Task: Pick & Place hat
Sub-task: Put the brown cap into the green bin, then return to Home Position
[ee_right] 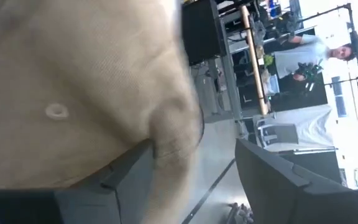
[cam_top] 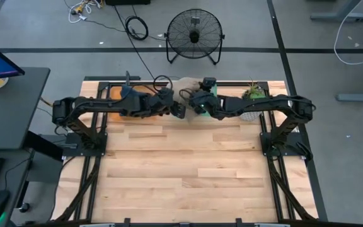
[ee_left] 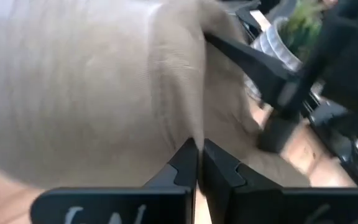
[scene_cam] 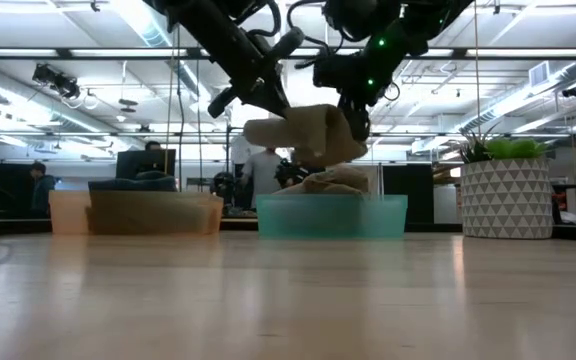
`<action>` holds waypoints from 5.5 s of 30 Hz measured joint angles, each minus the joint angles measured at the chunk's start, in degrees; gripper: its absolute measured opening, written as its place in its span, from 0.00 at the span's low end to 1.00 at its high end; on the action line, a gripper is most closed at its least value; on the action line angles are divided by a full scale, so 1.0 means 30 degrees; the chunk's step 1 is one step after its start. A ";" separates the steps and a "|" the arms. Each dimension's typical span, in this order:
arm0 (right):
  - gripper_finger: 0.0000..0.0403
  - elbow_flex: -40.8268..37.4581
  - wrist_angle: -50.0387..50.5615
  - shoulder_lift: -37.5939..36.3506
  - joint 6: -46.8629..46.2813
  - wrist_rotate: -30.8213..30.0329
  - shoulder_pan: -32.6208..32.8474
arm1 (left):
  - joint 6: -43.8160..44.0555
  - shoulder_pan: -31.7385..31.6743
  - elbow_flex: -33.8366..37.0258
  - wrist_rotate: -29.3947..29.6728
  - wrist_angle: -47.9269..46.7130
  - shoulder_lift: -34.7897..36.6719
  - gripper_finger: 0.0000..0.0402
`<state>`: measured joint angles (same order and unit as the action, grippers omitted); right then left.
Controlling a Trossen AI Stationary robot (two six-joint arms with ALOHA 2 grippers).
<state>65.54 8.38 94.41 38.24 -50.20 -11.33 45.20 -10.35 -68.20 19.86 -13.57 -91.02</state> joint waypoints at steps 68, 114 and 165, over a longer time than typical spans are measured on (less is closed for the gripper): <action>0.01 -0.0007 0.4979 -0.2439 -0.8560 0.9089 -0.4889 | -0.0834 -0.2509 0.0000 -0.1135 0.8858 -0.7348 0.20; 0.00 0.0037 0.3417 0.4507 -0.9019 1.8166 -0.8453 | -0.5292 -0.5636 -0.0007 -0.3851 0.3287 -0.6699 0.11; 0.02 -1.6090 0.0189 -2.6879 -1.3381 2.5144 -0.7447 | -1.1786 -0.3408 2.2096 -0.9044 1.3270 2.3034 0.01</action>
<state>17.27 8.94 13.77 -1.91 25.23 -33.67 9.85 -20.58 -1.92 -7.27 26.24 -21.92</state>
